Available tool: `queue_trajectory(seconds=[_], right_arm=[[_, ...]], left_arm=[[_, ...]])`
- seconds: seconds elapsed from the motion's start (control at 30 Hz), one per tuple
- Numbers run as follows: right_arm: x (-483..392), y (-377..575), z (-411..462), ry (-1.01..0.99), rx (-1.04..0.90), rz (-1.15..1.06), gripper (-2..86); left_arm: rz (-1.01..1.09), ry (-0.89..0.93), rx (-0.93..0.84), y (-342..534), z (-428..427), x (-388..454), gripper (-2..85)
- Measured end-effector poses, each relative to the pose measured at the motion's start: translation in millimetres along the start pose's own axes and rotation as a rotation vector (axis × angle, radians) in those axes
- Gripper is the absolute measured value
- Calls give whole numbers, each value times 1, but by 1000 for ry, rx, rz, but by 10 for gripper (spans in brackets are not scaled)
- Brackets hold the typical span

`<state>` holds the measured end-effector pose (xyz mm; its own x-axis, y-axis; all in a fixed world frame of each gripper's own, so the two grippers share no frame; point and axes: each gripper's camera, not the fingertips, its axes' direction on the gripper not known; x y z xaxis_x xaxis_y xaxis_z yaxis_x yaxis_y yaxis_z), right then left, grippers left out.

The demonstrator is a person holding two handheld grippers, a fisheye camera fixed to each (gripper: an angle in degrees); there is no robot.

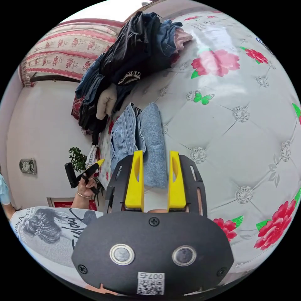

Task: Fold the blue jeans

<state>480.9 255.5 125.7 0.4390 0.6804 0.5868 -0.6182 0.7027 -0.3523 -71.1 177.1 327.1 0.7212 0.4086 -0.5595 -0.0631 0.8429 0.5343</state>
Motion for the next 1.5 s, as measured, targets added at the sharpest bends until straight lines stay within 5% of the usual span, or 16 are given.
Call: queue_trajectory(seconds=[0.27,0.6,0.8,0.93,1.1,1.23,1.5], right_arm=[[-13,-55,28,43,-128,-24,87],[-56,-56,64,131,-223,-259,36],[-86,-24,8,81,-196,-453,7],[-42,-8,17,153,-257,-291,15],[11,-18,-6,19,-55,-54,41],[25,-39,29,44,-201,-30,41],[-85,-99,-37,103,-263,-443,5]], left_arm=[[-280,352,-83,-33,45,-123,134],[-213,339,-97,-46,63,-130,141],[-221,308,-55,-40,53,-141,153],[-223,372,-83,-40,68,-150,159],[-178,430,-105,-53,83,-147,152],[-156,537,-191,-61,112,-136,101],[-103,620,32,-46,71,-60,59]])
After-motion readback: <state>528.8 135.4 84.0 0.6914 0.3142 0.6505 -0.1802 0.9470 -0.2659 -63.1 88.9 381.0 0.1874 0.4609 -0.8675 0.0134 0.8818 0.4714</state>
